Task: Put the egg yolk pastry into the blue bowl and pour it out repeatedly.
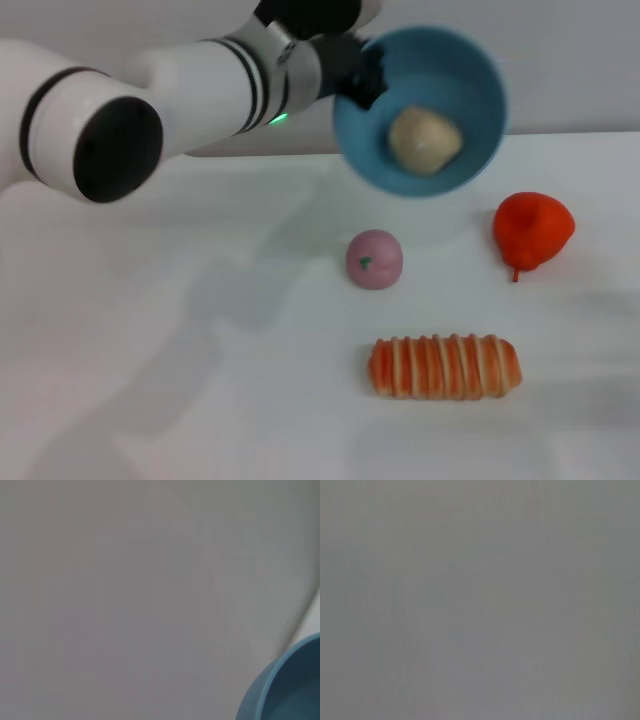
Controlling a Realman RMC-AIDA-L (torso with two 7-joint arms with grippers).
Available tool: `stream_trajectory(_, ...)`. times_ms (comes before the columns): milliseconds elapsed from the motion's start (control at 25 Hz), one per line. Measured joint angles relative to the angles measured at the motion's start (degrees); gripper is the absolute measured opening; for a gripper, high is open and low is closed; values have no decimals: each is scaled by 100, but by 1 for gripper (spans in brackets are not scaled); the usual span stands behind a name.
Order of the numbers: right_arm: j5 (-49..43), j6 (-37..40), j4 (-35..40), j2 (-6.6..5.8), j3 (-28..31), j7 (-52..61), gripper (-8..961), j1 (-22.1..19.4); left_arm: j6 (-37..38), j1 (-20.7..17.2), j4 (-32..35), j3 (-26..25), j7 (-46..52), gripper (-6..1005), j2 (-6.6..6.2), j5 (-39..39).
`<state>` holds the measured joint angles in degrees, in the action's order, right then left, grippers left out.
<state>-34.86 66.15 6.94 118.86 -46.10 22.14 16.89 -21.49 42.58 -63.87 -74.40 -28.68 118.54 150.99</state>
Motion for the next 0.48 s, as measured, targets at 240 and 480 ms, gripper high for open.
stream_trajectory(240,6,0,-177,10,-1,-21,712,-16,1506,26,77,587,3,0,13,7)
stream_trajectory(480,7,-1,-252,13,-4,-22,712,27,3359,28,523,1446,3,-1,52,7)
